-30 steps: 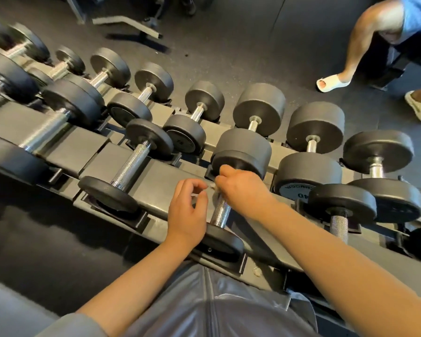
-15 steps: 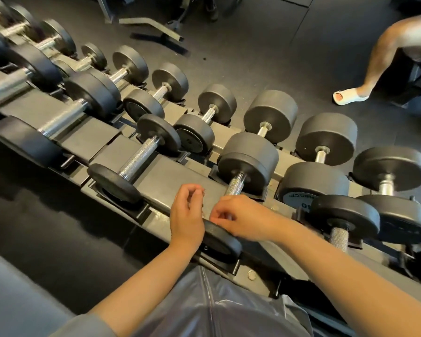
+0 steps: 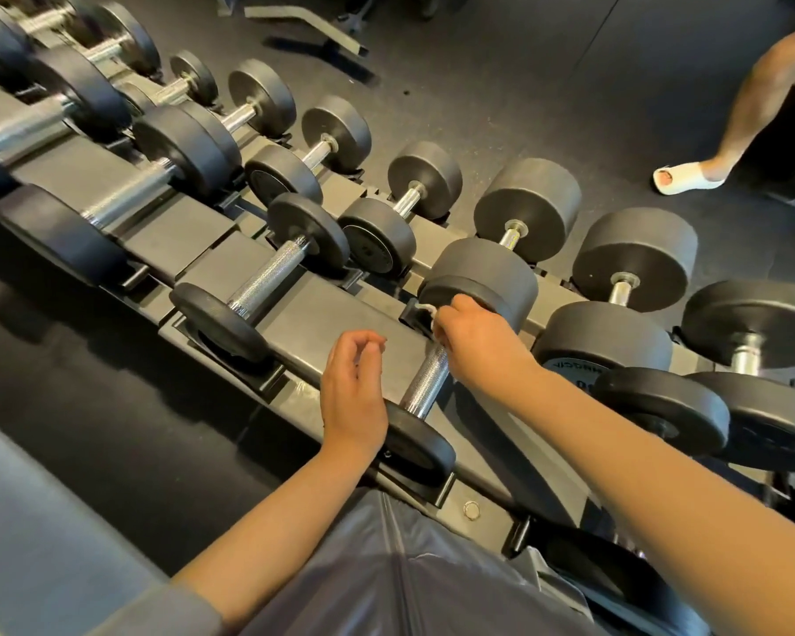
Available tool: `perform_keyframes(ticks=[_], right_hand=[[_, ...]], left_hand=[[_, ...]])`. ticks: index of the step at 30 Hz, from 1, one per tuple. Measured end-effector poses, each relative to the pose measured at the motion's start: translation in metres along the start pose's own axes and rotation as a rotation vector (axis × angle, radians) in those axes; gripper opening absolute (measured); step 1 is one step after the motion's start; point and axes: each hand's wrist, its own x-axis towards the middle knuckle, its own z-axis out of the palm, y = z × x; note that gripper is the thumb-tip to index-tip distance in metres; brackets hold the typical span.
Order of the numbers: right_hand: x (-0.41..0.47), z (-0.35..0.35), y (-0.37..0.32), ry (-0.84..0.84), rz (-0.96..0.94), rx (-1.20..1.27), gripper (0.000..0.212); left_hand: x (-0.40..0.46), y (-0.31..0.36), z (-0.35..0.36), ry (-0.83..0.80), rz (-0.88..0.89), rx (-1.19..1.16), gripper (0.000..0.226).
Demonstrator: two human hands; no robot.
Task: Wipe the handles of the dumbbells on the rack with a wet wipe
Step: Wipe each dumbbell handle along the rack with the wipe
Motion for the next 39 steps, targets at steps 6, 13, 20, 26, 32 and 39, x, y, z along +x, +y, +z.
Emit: perform_keyframes(ticks=[6,13,20,26,32,39], right_hand=[[-0.030,0.009,-0.036,-0.175,-0.127,0.462,0.017],[-0.008,0.003,-0.024,0.004,-0.169,-0.143,0.028],[0.006,-0.001,-0.006,0.019,-0.012,-0.102,0.027],[-0.022,0.003,-0.029,-0.244,-0.209,0.338,0.017],[-0.033,0.001,-0.017,-0.290,-0.222,0.416,0.026],[-0.015,0.009,-0.003,0.044,-0.134,0.103,0.025]], left_hand=[[0.002,-0.002,-0.005,-0.020,0.054,0.023,0.025],[0.000,0.003,-0.008,-0.032,0.078,0.175,0.013],[-0.007,0.034,0.006,0.027,0.009,0.003,0.021],[-0.006,0.023,0.013,0.147,0.051,0.090,0.037],[-0.008,0.023,0.013,0.134,0.070,0.103,0.031],[-0.007,0.022,0.011,0.107,0.076,0.112,0.029]])
